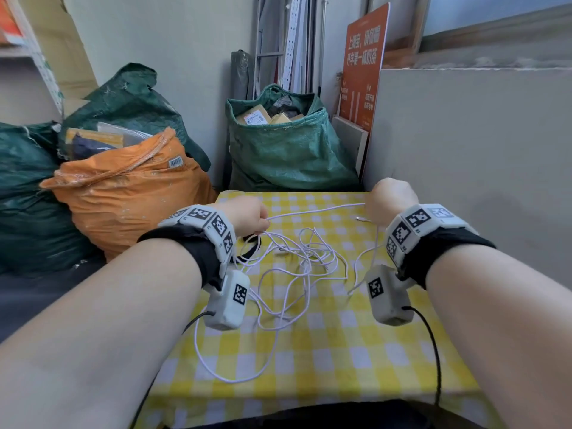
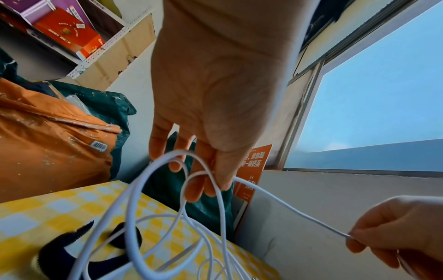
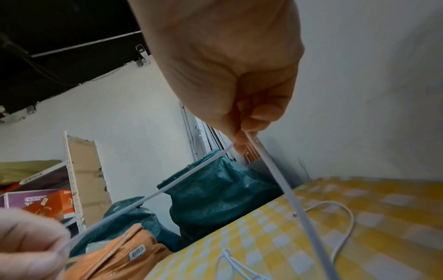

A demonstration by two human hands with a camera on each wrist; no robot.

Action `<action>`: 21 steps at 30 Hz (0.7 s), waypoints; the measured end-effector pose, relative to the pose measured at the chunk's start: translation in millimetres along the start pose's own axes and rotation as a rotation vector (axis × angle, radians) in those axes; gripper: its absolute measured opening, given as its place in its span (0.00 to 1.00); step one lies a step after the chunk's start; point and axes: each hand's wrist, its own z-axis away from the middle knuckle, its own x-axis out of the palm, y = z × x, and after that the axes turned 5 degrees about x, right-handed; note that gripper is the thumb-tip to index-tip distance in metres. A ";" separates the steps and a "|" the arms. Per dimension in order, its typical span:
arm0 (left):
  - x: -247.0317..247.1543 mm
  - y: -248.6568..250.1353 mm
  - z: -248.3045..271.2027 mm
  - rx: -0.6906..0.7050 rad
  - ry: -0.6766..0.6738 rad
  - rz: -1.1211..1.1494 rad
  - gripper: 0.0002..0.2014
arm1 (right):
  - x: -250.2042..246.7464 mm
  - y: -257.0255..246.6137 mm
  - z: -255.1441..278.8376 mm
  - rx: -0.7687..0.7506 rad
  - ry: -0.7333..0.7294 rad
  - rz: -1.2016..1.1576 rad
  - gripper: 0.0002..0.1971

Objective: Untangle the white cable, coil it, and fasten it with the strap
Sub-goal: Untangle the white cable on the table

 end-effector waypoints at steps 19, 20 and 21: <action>-13.9 30.1 -8.3 0.116 0.236 0.102 0.13 | 5.7 -42.2 22.2 -0.371 0.057 -0.387 0.13; -12.5 24.0 -7.7 0.083 0.215 0.062 0.14 | 3.3 -38.0 18.8 -0.333 0.104 -0.405 0.13; -11.2 17.0 -6.9 0.047 0.190 0.035 0.16 | 0.1 -32.2 15.1 -0.282 0.150 -0.411 0.13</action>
